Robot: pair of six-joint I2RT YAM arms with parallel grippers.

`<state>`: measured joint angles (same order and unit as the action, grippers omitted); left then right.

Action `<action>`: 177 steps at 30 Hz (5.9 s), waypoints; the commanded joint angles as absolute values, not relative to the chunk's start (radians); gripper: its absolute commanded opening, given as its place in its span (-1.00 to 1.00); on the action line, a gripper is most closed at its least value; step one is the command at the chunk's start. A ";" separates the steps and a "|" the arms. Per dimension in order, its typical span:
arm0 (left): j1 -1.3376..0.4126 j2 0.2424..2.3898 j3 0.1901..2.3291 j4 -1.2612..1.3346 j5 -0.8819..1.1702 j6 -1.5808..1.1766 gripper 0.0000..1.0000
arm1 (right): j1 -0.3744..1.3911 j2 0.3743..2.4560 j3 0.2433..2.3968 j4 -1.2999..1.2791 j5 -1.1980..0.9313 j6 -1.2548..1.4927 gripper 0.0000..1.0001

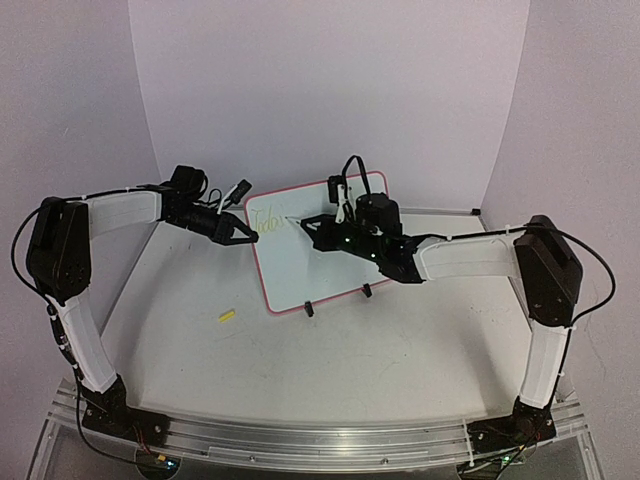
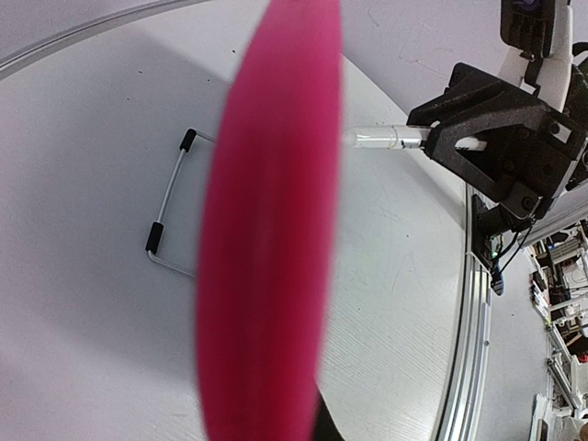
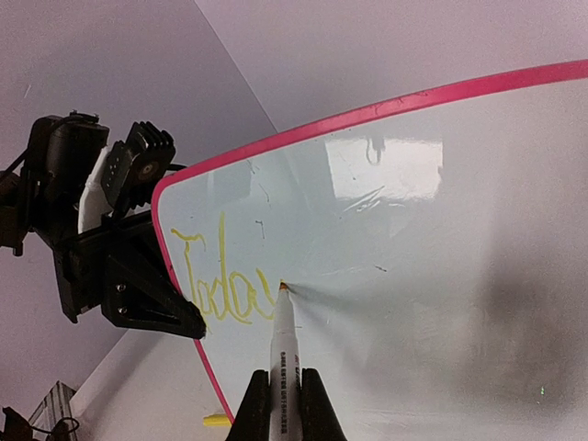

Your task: Write a sentence on the whiteboard

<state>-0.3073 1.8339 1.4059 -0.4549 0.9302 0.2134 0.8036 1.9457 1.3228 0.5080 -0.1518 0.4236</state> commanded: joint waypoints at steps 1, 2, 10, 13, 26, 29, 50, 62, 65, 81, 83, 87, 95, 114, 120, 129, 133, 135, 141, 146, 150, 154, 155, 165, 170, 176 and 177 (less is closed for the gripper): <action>-0.325 1.831 1.428 -0.492 0.884 0.252 -1.00 | 0.796 1.956 1.335 0.509 -0.127 0.423 -1.00; -0.326 1.832 1.428 -0.494 0.881 0.252 -1.00 | 0.796 1.956 1.330 0.508 -0.129 0.423 -1.00; -0.325 1.833 1.428 -0.492 0.881 0.254 -1.00 | 0.798 1.953 1.284 0.503 -0.154 0.432 -1.00; -0.325 1.833 1.428 -0.493 0.881 0.254 -1.00 | 0.798 1.956 1.270 0.503 -0.170 0.438 -1.00; -0.325 1.833 1.428 -0.494 0.879 0.254 -1.00 | 0.822 1.972 1.245 0.503 -0.234 0.449 -1.00; -0.326 1.835 1.428 -0.495 0.878 0.256 -1.00 | 0.829 1.964 1.250 0.507 -0.253 0.446 -1.00; -0.327 1.833 1.430 -0.496 0.877 0.255 -1.00 | 0.832 1.845 1.333 0.456 -0.138 0.374 -1.00; -0.329 1.835 1.428 -0.494 0.878 0.256 -1.00 | 0.813 1.921 1.394 0.453 -0.118 0.382 -1.00; -0.328 1.836 1.428 -0.494 0.878 0.255 -1.00 | 0.809 1.930 1.400 0.452 -0.116 0.382 -1.00; -0.331 1.844 1.430 -0.497 0.876 0.255 -1.00 | 0.796 1.939 1.409 0.463 -0.114 0.384 -1.00; -0.331 1.845 1.430 -0.497 0.876 0.256 -1.00 | 0.793 1.942 1.410 0.463 -0.114 0.385 -1.00; -0.331 1.845 1.430 -0.498 0.876 0.255 -1.00 | 0.790 1.950 1.412 0.463 -0.114 0.389 -1.00; -0.331 1.845 1.431 -0.498 0.876 0.256 -1.00 | 0.787 1.949 1.396 0.462 -0.102 0.400 -1.00; -0.333 1.844 1.433 -0.502 0.875 0.257 -1.00 | 0.787 1.917 1.333 0.461 -0.102 0.419 -1.00; -0.333 1.844 1.433 -0.503 0.874 0.257 -1.00 | 0.787 1.917 1.338 0.471 -0.156 0.414 -1.00; -0.334 1.844 1.433 -0.503 0.872 0.259 -1.00 | 0.786 1.835 1.265 0.593 -0.196 0.451 -1.00; -0.335 1.843 1.433 -0.504 0.872 0.259 -1.00 | 0.787 1.799 1.235 0.601 -0.163 0.445 -1.00; -0.334 1.842 1.433 -0.503 0.873 0.258 -1.00 | 0.786 1.794 1.229 0.595 -0.143 0.440 -1.00; -0.336 1.844 1.431 -0.503 0.870 0.259 -1.00 | 0.775 1.827 1.243 0.572 -0.132 0.449 -1.00; -0.338 1.845 1.433 -0.505 0.870 0.260 -1.00 | 0.772 1.858 1.269 0.561 -0.141 0.449 -1.00; -0.337 1.845 1.433 -0.505 0.869 0.259 -1.00 | 0.769 1.879 1.286 0.556 -0.146 0.449 -1.00; -0.337 1.848 1.433 -0.506 0.868 0.260 -1.00 | 0.769 1.892 1.295 0.554 -0.147 0.449 -1.00; -0.337 1.848 1.433 -0.505 0.869 0.260 -1.00 | 0.768 1.895 1.297 0.554 -0.148 0.449 -1.00; -0.338 1.852 1.433 -0.505 0.869 0.261 -1.00 | 0.764 1.912 1.312 0.549 -0.140 0.448 -1.00; -0.338 1.851 1.434 -0.508 0.868 0.261 -1.00 | 0.764 1.926 1.324 0.534 -0.140 0.446 -1.00; -0.337 1.849 1.434 -0.507 0.870 0.261 -1.00 | 0.764 1.936 1.337 0.522 -0.148 0.442 -1.00; -0.337 1.848 1.434 -0.508 0.870 0.262 -1.00 | 0.764 1.937 1.339 0.519 -0.153 0.440 -1.00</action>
